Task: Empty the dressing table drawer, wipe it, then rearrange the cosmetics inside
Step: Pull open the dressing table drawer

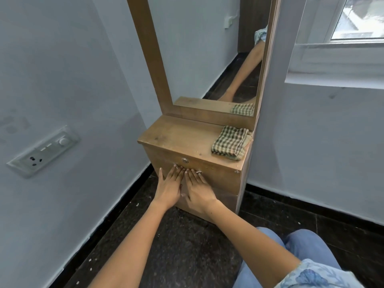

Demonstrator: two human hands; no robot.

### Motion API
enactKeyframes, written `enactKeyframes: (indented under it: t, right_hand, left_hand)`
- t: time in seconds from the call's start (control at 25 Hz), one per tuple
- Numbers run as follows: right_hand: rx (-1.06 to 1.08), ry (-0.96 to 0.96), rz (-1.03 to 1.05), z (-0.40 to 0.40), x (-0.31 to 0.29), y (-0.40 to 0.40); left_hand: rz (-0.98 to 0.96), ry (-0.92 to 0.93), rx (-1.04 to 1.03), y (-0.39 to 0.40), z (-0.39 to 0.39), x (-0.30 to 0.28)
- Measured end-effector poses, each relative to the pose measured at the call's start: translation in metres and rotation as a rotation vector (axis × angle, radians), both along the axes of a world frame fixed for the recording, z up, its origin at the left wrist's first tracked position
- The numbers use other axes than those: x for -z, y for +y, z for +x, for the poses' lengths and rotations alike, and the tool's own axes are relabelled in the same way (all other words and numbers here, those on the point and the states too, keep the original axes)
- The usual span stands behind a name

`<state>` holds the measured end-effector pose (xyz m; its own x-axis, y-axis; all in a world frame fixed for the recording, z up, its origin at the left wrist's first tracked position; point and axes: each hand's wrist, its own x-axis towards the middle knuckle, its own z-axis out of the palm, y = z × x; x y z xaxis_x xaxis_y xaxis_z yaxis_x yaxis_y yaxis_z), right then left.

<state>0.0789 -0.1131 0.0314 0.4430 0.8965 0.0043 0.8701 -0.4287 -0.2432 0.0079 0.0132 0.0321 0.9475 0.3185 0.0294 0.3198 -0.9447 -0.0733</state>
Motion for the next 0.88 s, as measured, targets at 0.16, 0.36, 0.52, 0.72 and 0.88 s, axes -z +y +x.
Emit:
enactKeyframes:
  t: [0.16,0.36,0.52,0.72,0.88]
  right_hand:
    - [-0.045,-0.01,-0.034,-0.002,-0.009,-0.007]
    - [-0.155,-0.069,-0.107,-0.031,-0.021,-0.023]
    - [-0.266,-0.248,0.096,-0.052,-0.043,-0.048]
    - [-0.146,-0.166,0.108,-0.049,-0.063,-0.066]
    - [-0.222,0.018,0.044,-0.063,-0.065,-0.066]
  left_hand:
    - [-0.031,-0.06,0.027,0.0,-0.008,-0.004]
    - [-0.042,-0.064,0.055,0.001,-0.053,0.002]
    - [-0.09,-0.114,0.072,0.0,-0.096,-0.012]
    - [-0.009,-0.302,0.084,-0.016,-0.108,-0.054]
    - [-0.042,-0.135,0.071,-0.025,-0.108,-0.056]
